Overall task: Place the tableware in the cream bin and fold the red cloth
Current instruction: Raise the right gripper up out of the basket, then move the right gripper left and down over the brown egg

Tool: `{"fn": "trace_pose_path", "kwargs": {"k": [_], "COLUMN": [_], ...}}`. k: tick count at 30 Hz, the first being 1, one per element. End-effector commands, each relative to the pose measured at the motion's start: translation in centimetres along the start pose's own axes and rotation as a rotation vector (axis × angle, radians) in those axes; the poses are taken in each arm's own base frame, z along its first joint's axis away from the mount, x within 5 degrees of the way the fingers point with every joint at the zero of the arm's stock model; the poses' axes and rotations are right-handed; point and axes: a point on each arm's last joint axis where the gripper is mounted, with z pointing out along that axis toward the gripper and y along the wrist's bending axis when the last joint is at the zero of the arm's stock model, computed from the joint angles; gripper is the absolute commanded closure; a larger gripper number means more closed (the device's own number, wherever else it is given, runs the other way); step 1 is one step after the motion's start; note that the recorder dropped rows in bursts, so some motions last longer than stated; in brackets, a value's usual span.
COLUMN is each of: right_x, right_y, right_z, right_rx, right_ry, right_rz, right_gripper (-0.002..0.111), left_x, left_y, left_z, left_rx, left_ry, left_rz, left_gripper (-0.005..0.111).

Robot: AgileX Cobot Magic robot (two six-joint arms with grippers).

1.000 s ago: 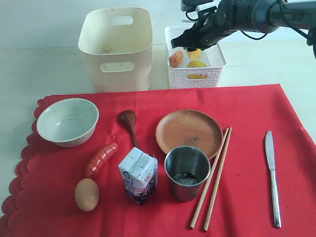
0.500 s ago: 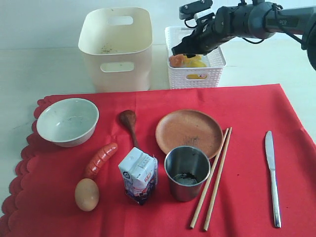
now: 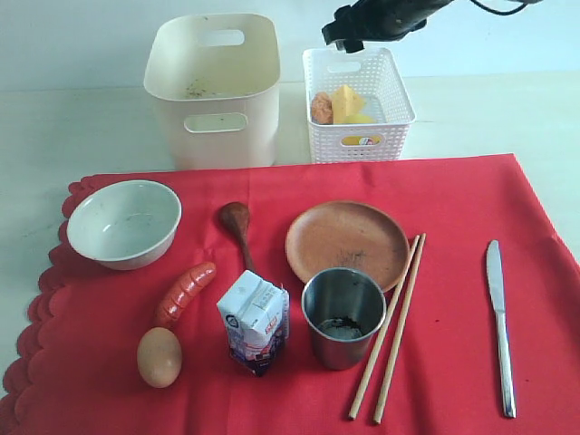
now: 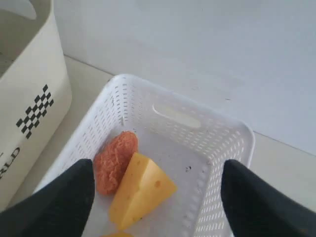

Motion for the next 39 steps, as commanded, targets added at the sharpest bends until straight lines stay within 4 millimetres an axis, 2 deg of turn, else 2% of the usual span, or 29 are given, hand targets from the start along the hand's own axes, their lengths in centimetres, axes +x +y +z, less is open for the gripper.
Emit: {"fn": "trace_pose_path", "kwargs": {"k": [1,15,28,32,39], "right_x": [-1.0,-2.5,-3.0,-3.2,-3.3], "right_y": [-0.2,0.1,1.6,3.0,6.6], "right_z": [-2.4,-8.4,-11.9,-12.7,-13.5], "right_rx": [-0.004,-0.056,-0.200,-0.228,-0.290], "right_ry": [0.029,0.135,0.195,0.205,0.213], "right_rz": [-0.013,0.011,0.018,-0.028,-0.111], "right_gripper": [0.039,0.039,0.040,0.043,0.044], "left_x": [0.0,0.0,0.0,0.0,0.0], "left_y": [0.0,0.0,0.0,0.0,0.0], "left_z": [0.0,0.0,0.0,0.0,0.0], "left_rx": [0.002,0.002,0.002,0.002,0.002], "left_ry": [-0.012,-0.012,-0.012,-0.012,-0.012], "left_rz": [-0.011,-0.011,-0.011,-0.011,-0.011], "left_gripper": [0.107,0.107,0.107,0.107,0.107]}}
